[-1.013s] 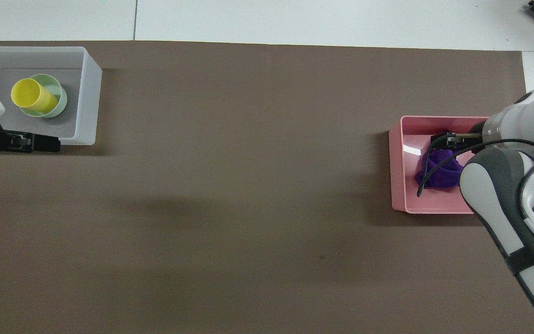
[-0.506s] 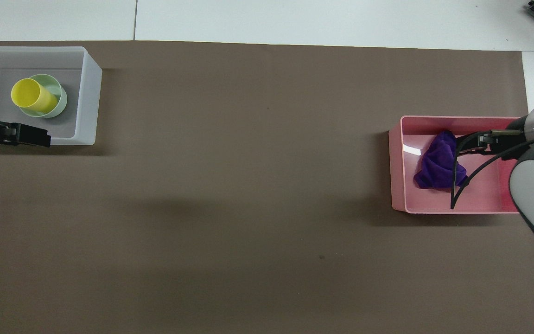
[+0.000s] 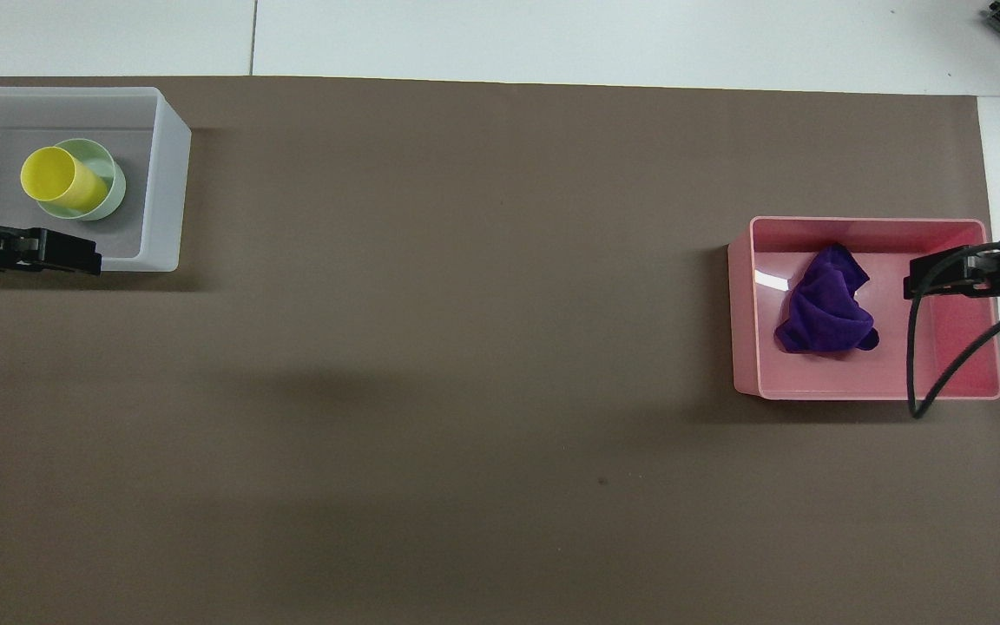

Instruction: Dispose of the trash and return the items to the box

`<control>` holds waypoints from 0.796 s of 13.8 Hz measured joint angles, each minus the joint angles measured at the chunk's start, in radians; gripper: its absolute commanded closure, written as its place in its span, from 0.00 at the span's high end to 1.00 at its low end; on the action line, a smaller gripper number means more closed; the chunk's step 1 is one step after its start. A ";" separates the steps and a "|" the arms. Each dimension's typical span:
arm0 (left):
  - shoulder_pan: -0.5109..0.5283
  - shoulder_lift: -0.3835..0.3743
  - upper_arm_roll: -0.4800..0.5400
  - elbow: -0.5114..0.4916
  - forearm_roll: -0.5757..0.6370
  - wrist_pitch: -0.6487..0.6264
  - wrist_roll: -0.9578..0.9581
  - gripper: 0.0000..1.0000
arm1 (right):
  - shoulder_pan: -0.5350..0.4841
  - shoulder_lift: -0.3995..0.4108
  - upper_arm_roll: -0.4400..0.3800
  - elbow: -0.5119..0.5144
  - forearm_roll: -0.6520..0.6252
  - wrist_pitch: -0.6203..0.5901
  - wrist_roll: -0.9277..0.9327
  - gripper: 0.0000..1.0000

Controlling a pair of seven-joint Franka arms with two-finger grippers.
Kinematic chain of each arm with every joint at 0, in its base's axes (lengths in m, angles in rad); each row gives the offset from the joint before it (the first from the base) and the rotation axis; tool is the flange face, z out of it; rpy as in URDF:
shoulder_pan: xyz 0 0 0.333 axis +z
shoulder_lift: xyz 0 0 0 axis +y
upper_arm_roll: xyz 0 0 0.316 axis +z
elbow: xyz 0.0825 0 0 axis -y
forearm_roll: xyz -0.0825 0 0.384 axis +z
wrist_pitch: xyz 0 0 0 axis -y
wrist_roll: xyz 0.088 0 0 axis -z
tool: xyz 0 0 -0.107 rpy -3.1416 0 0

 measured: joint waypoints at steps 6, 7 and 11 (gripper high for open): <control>0.000 0.000 0.009 0.000 0.000 -0.009 -0.035 1.00 | 0.001 -0.011 0.002 0.094 0.000 -0.100 -0.022 1.00; 0.000 -0.002 0.009 0.000 0.000 -0.010 -0.035 1.00 | 0.001 -0.009 0.002 0.094 0.000 -0.103 -0.035 1.00; 0.000 -0.003 0.010 0.000 0.000 -0.017 -0.039 1.00 | -0.003 -0.013 0.000 0.052 0.000 -0.107 -0.048 1.00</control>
